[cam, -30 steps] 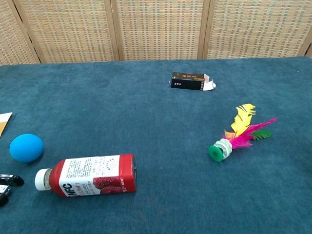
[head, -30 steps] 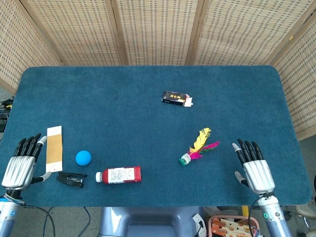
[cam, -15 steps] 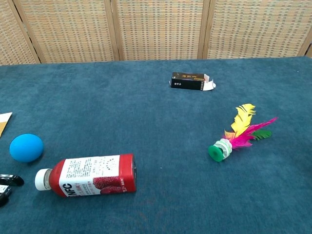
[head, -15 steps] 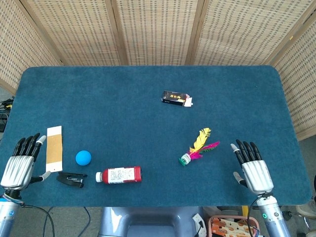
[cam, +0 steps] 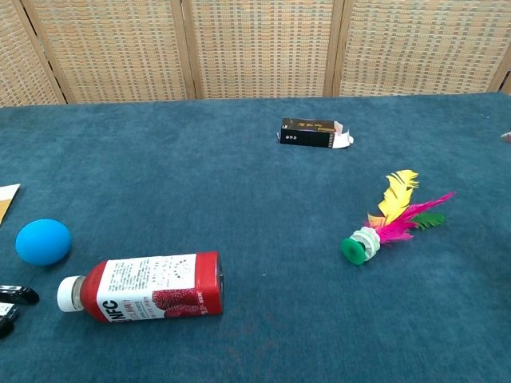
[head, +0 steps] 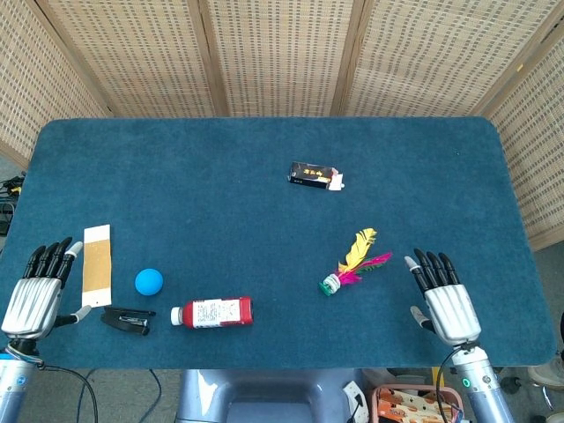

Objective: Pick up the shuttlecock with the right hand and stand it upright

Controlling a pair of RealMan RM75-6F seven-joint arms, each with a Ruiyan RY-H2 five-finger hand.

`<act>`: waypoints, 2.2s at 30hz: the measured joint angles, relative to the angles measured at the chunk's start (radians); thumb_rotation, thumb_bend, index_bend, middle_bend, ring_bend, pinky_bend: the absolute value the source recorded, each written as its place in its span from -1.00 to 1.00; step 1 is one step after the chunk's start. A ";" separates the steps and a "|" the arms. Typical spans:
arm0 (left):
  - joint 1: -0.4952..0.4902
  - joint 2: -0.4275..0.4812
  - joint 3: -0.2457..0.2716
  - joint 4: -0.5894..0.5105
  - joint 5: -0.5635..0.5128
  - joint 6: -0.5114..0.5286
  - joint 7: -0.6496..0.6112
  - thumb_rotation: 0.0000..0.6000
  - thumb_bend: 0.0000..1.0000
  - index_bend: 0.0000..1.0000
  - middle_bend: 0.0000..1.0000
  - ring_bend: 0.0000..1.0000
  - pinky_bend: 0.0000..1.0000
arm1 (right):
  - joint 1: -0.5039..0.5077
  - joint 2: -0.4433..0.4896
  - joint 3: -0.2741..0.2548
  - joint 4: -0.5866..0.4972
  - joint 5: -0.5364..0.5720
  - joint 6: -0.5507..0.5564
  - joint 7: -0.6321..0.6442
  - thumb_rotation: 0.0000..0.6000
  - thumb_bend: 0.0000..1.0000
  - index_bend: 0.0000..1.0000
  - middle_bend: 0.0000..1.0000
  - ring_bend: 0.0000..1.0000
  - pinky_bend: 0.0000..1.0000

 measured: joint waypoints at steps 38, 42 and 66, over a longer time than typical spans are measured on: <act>-0.017 -0.039 -0.011 0.045 -0.040 -0.031 0.037 1.00 -0.83 -1.00 -1.00 -1.00 -1.00 | 0.303 -0.284 0.152 0.355 0.159 -0.338 0.084 1.00 -0.49 -0.17 -0.99 -1.00 -1.00; -0.018 -0.042 -0.011 0.047 -0.043 -0.033 0.039 1.00 -0.83 -1.00 -1.00 -1.00 -1.00 | 0.309 -0.290 0.149 0.376 0.164 -0.341 0.092 1.00 -0.49 -0.13 -0.96 -1.00 -1.00; -0.017 -0.038 -0.007 0.042 -0.030 -0.025 0.026 1.00 -0.83 -1.00 -1.00 -1.00 -1.00 | 0.319 -0.279 0.124 0.359 0.181 -0.324 0.067 1.00 -0.49 0.08 -0.74 -1.00 -1.00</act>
